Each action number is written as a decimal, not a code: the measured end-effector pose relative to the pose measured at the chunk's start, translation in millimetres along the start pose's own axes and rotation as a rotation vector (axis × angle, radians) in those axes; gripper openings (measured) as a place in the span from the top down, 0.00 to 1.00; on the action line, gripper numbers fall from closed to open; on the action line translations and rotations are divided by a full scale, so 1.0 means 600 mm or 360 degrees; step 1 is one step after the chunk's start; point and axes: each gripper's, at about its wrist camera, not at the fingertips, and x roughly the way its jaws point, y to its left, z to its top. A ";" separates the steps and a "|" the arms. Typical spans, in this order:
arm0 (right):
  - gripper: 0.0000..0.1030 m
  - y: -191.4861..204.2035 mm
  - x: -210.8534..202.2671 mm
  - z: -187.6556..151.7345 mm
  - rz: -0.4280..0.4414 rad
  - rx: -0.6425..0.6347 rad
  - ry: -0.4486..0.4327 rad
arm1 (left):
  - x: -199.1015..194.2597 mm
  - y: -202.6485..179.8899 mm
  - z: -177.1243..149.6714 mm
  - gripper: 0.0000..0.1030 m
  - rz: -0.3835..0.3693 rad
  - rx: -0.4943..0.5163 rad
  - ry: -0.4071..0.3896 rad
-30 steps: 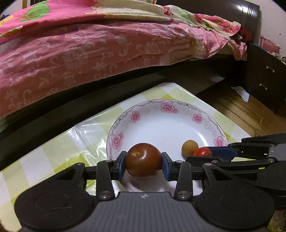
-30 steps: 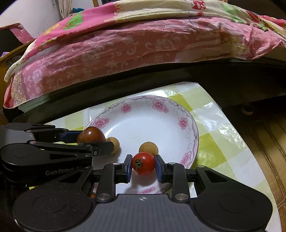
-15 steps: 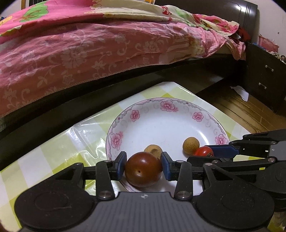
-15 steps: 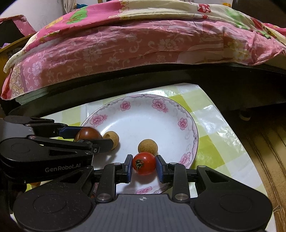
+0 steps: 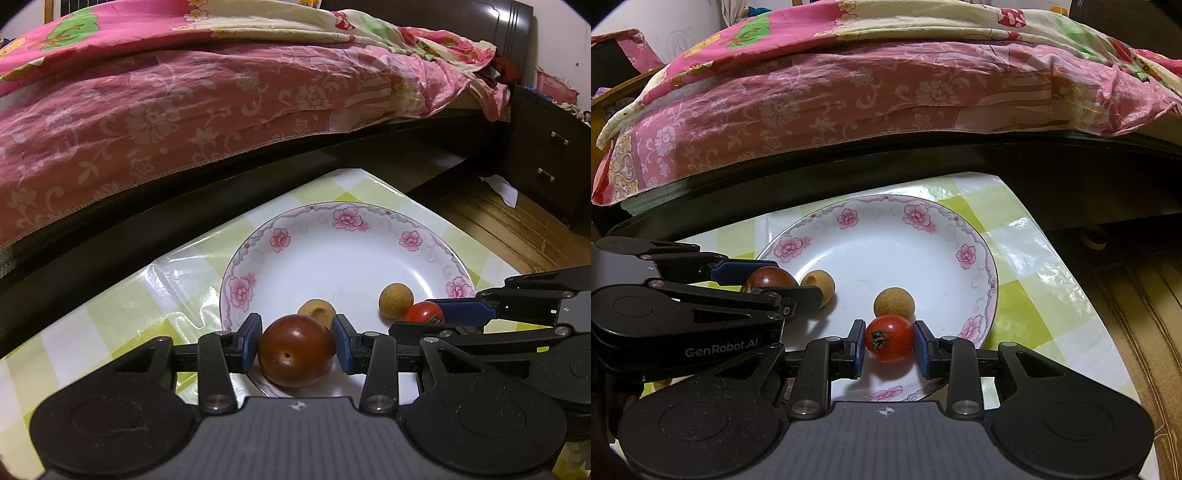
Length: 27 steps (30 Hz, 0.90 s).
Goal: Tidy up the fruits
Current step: 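Carry both held tomatoes over the white plate with both tools, then open the right tool over the plate while the left tool releases the dark tomato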
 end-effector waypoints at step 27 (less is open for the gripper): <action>0.71 0.002 -0.006 0.005 -0.0028 -0.0030 -0.0030 | -0.008 -0.005 0.003 0.54 0.0054 0.0017 -0.0013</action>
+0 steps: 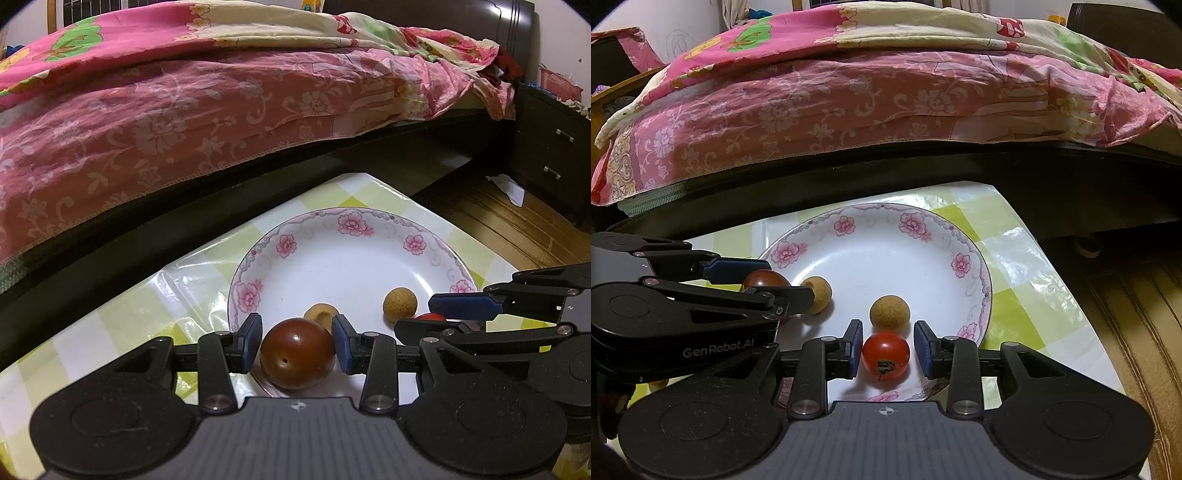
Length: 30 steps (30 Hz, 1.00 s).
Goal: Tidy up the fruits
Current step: 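Open the right tool over the plate while the left tool releases the dark tomato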
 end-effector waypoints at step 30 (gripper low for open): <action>0.70 0.014 -0.033 0.014 -0.0016 -0.0007 -0.0075 | -0.046 -0.004 0.009 0.54 0.0083 0.0023 -0.0089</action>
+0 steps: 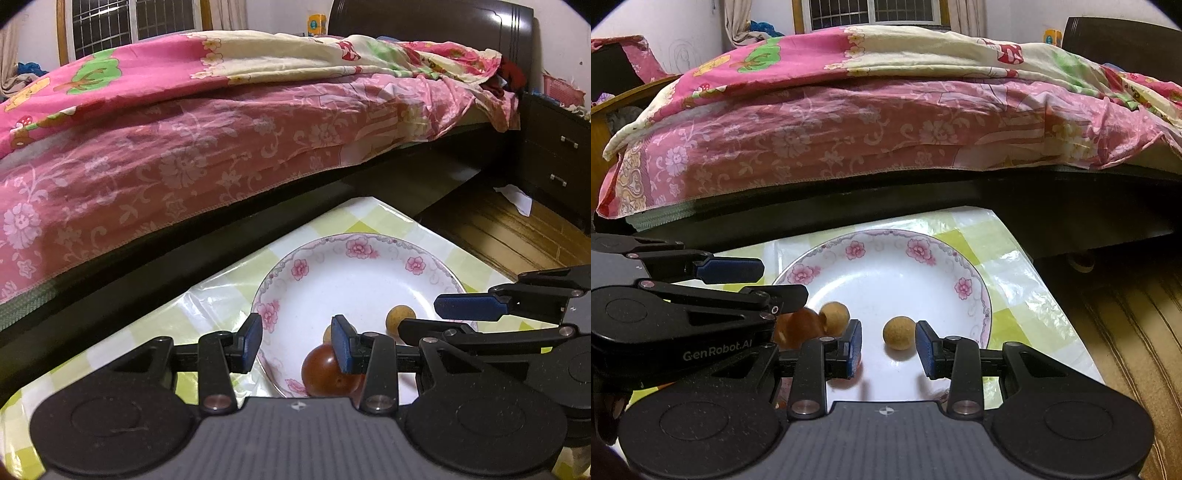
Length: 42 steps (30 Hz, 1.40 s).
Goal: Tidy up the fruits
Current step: 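Open the right tool over the plate while the left tool releases the dark tomato, then move both open tools back toward the tangerines and red tomato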
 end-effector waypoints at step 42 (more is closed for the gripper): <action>0.70 0.113 -0.039 -0.052 0.0324 -0.0175 0.0124 | -0.118 0.076 -0.111 0.55 0.0017 -0.0011 0.0119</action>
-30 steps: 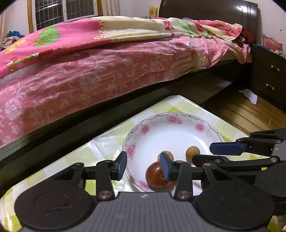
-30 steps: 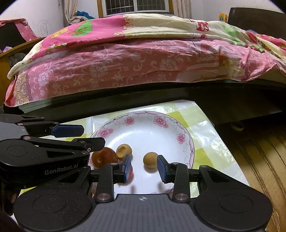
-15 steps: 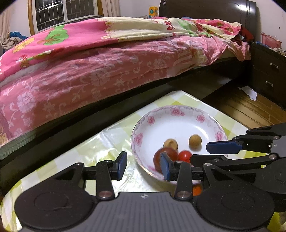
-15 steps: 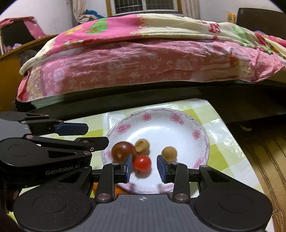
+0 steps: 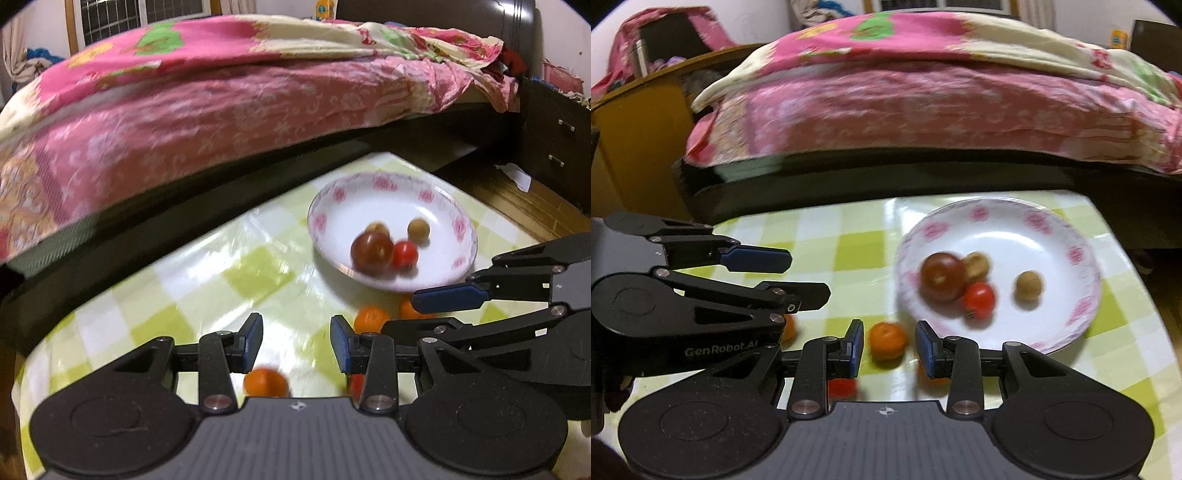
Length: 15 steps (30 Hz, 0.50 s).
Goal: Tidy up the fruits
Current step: 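Move both open tools back toward the tangerines and red tomato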
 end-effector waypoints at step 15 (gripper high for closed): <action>0.69 0.035 0.013 -0.020 0.0102 -0.0072 0.0091 | -0.001 0.014 -0.037 0.53 -0.0005 0.0019 0.0059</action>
